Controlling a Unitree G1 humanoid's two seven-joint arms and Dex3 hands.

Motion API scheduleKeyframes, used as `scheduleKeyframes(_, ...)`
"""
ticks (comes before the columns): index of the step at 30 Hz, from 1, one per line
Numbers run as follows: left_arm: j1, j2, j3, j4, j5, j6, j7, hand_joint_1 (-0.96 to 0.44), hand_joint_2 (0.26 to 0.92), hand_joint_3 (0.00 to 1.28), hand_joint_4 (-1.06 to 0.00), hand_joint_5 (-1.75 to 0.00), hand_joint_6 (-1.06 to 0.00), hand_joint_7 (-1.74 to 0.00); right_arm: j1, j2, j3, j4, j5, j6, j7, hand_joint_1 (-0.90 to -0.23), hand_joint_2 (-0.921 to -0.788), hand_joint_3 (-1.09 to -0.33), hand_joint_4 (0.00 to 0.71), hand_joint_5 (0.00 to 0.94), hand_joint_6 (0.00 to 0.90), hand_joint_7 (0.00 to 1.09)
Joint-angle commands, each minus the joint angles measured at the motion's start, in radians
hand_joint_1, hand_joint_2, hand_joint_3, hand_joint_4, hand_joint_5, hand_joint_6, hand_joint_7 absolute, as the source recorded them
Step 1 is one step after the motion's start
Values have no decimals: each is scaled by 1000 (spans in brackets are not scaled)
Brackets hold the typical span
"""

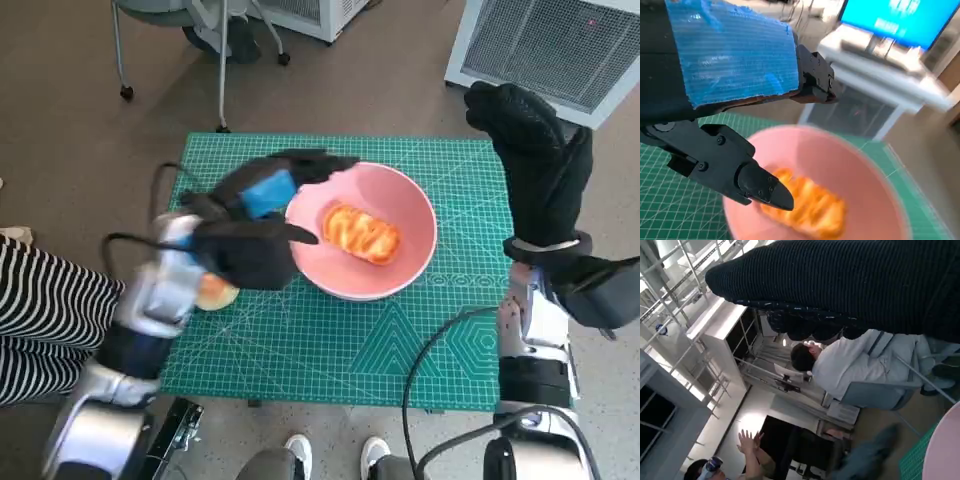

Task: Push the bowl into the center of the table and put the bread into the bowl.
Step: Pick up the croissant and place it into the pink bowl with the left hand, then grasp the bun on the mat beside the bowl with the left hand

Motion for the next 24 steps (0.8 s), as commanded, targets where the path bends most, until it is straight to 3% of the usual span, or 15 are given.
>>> scheduleKeyframes(1, 51, 46, 98, -157, -86, 29, -36, -491, 844, 21, -121, -5, -306, -7, 26, 12, 8, -12, -10, 19, -14, -730, -921, -663, 172, 0, 48, 513)
scheduleKeyframes(12, 164, 202, 279, -306, -115, 44, -51, -477, 849, 9, -167, -20, -349, -30, 33, 14, 12, -30, -8, 28, -14, -716, -921, -663, 173, 1, 50, 512)
scheduleKeyframes(19, 205, 320, 325, -288, -173, 82, -167, -458, 784, 1, -171, -11, -348, -23, 31, 13, 9, -24, 0, 30, -4, -713, -921, -664, 172, 1, 50, 510)
scheduleKeyframes(24, 224, 366, 308, -286, -188, 133, -238, -358, 713, 1, -142, -2, -333, -11, 29, 14, 7, -17, 4, 30, 1, -713, -921, -664, 173, 1, 51, 509)
